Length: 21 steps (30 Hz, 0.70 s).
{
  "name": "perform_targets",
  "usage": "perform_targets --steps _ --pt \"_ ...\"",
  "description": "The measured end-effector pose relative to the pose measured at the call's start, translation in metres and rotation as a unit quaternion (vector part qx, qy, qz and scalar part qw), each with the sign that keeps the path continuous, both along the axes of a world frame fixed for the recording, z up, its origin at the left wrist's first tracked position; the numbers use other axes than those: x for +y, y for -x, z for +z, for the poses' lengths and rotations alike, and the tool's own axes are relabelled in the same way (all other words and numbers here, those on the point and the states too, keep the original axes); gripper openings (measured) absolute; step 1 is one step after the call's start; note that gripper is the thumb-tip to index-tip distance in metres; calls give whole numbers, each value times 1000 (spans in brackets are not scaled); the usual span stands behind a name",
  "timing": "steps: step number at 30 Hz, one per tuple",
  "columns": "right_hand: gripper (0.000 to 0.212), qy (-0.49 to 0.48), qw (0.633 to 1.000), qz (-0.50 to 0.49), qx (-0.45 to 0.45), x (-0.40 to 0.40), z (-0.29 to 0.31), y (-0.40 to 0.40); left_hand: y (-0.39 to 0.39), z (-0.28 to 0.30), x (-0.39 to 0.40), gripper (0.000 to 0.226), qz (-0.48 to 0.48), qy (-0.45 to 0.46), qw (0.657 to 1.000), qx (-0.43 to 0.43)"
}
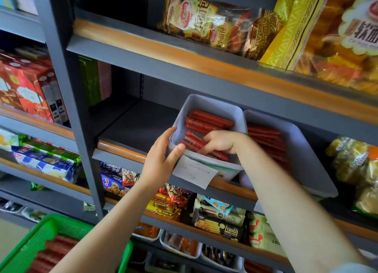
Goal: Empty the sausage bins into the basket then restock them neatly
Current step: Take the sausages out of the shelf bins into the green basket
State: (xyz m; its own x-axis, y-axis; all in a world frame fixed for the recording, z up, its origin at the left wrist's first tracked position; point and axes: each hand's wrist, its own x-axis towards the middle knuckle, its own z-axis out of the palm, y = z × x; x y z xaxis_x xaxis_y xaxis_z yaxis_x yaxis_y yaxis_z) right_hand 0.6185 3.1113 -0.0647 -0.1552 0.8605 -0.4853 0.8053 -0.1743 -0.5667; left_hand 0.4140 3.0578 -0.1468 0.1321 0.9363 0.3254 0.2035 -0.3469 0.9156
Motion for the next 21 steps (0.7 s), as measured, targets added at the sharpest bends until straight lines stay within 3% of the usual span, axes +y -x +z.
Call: perform_targets --steps 5,10,12,15,19,21 --pt "26 -55 987 -40 145 -6 12 0 0 2 -1 60 -1 8 1000 3" --pt "19 -77 979 70 177 -28 62 23 3 6 -4 63 -13 20 1000 9" --pt "22 -77 976 107 174 -38 77 36 7 11 -5 55 -24 38 999 0" --pt "21 -56 970 139 190 -51 83 56 17 22 -24 19 34 58 992 -108" --pt "19 -38 968 143 201 -69 59 89 42 25 -62 39 -9 122 946 -299" --pt "15 -26 970 144 195 -71 39 109 55 15 -70 41 7 152 925 -349"
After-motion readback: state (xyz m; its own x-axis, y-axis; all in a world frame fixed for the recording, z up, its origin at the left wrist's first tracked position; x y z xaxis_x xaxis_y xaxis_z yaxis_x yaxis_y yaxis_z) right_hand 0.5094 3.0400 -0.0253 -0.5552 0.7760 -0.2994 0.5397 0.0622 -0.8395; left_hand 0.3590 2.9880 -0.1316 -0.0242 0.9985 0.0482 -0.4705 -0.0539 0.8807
